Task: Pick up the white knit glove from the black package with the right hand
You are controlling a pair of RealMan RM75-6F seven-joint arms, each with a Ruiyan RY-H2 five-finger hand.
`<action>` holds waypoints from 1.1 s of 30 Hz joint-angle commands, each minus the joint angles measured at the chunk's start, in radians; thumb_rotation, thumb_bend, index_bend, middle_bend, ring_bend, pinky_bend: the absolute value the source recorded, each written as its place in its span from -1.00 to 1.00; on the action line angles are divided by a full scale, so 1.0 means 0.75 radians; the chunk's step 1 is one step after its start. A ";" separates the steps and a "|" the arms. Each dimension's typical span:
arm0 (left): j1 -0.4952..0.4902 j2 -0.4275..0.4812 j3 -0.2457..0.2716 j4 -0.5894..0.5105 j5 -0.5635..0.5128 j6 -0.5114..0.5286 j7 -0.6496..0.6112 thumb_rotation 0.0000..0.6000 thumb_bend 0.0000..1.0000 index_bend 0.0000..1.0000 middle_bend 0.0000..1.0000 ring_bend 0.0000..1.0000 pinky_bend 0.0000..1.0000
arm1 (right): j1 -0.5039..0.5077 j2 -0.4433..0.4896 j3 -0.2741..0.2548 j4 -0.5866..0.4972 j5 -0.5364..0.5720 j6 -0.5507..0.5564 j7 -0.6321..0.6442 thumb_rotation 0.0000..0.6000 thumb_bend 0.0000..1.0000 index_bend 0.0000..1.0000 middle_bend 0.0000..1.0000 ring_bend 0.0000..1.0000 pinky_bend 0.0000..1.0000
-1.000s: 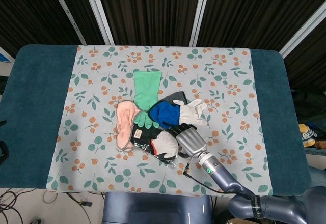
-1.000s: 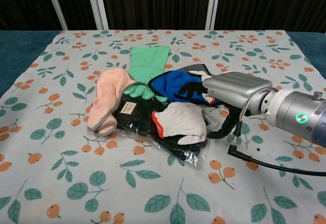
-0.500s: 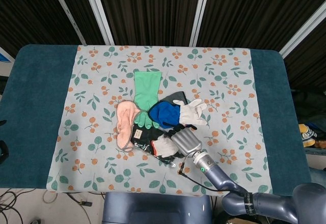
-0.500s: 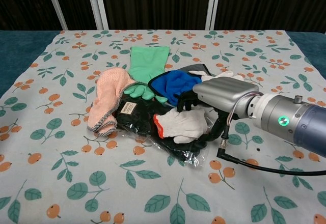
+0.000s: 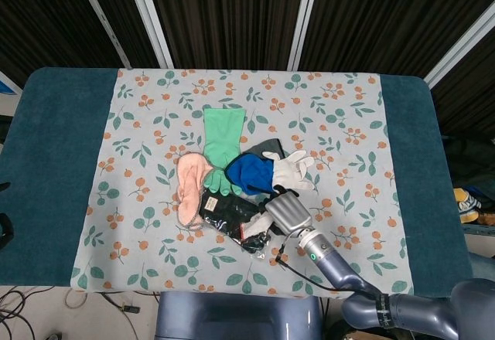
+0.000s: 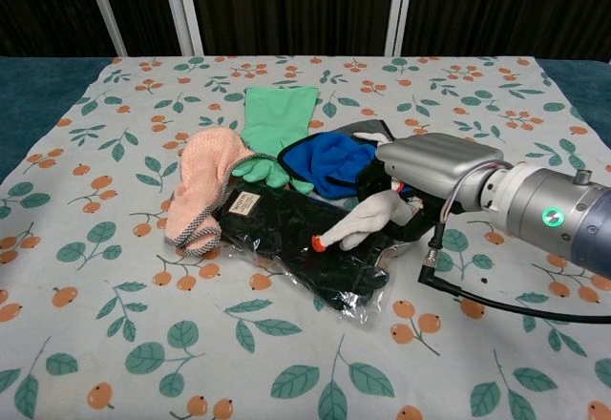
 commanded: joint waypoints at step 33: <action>0.005 0.012 0.002 -0.037 -0.014 -0.002 0.000 1.00 0.39 -0.64 -0.87 -0.82 -0.94 | -0.157 0.641 0.276 -0.435 -0.084 0.121 0.999 1.00 0.05 0.37 0.15 -0.15 -0.63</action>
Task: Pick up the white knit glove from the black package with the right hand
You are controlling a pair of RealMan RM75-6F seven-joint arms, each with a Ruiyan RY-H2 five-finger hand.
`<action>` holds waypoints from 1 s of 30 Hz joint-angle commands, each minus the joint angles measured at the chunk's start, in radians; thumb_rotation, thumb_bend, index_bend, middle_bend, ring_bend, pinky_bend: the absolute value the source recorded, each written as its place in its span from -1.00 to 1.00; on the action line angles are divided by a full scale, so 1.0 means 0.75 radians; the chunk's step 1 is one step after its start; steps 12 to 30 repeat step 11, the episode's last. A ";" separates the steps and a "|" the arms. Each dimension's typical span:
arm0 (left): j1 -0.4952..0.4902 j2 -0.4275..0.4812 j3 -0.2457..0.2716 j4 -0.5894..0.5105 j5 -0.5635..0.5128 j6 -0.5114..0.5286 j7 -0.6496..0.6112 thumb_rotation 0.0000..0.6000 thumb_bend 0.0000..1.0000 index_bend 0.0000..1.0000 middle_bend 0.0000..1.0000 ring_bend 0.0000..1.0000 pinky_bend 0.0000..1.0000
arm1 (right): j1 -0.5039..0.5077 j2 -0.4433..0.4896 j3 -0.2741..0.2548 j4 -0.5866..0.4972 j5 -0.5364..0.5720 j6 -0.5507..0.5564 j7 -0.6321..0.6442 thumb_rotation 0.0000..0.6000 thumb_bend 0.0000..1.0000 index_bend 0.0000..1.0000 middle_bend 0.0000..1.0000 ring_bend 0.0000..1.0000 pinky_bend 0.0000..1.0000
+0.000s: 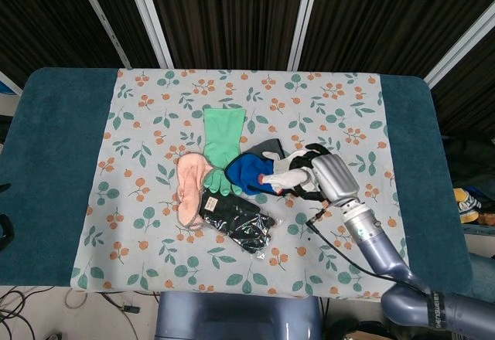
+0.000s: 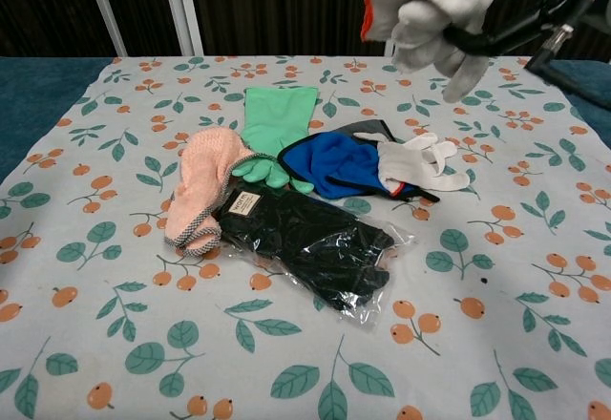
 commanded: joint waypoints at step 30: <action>0.009 -0.006 0.009 0.003 0.007 0.010 0.002 1.00 0.39 -0.63 -0.87 -0.82 -0.94 | -0.078 0.207 0.000 0.072 -0.298 -0.059 1.246 1.00 0.04 0.37 0.15 -0.14 -0.50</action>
